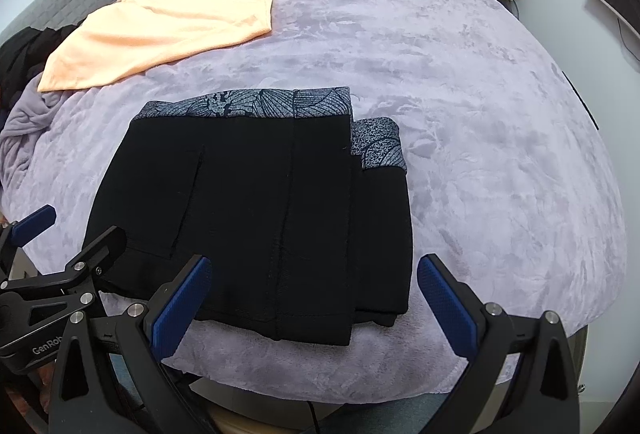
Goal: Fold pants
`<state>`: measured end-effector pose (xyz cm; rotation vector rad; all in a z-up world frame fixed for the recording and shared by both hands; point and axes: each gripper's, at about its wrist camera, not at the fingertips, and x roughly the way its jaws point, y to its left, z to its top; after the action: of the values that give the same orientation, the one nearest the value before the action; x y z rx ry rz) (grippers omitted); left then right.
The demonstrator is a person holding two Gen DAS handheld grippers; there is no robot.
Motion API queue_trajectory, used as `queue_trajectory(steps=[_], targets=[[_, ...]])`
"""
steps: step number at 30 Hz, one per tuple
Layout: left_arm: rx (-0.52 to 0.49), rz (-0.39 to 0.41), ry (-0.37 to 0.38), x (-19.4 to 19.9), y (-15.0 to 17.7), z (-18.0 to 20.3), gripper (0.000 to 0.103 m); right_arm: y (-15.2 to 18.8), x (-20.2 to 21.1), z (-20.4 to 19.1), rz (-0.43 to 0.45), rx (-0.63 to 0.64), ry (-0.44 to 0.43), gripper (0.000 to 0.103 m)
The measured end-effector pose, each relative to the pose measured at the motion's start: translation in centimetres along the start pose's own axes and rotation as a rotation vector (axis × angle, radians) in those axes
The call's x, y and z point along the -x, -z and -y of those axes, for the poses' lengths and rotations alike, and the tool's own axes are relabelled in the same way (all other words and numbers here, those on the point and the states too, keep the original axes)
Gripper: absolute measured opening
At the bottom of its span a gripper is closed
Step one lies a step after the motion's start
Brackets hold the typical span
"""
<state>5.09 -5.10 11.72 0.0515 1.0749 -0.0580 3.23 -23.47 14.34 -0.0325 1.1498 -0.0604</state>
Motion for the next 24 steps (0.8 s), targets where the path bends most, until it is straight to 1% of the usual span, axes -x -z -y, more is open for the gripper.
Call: queue_trajectory(steps=[24], targets=[[-0.002, -0.002, -0.013, -0.02, -0.11, -0.10, 0.103, -0.07, -0.01, -0.40, -0.003, 0.009, 0.000, 0.102]])
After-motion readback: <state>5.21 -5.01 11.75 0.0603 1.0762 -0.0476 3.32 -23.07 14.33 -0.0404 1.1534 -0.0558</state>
